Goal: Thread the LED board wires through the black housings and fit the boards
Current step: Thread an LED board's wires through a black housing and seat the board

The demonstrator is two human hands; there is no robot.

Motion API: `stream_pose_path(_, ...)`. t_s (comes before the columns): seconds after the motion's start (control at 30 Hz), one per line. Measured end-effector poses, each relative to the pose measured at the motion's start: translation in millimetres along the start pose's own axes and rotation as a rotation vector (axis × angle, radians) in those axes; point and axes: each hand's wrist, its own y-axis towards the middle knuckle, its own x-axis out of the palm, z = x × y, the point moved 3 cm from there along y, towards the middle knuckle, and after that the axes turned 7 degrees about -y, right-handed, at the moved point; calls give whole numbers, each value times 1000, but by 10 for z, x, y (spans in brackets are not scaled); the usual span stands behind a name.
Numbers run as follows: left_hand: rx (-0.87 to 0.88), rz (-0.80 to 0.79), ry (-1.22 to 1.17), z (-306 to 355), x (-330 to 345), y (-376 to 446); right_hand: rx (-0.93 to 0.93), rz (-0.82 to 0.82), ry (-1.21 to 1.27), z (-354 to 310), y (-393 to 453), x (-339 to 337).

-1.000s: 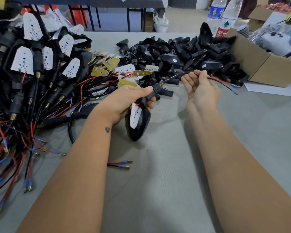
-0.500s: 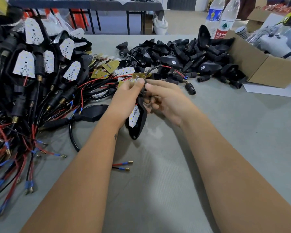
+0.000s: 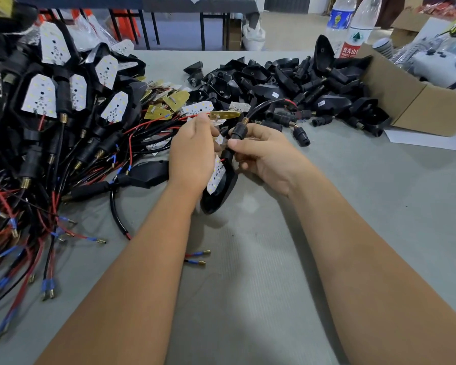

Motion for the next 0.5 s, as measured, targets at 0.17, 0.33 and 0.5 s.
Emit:
stream_pose_path(0.17,-16,16,-47,-29,-23,21,-44,-55,37,-24,-34,30)
stream_pose_path(0.33,-5,-86,-125,14,-46,34,-150,288,125,-28,24,-93)
stream_pose_path(0.5,110,-166,96,16,-17,-28,-181,527,331,5,54,-279)
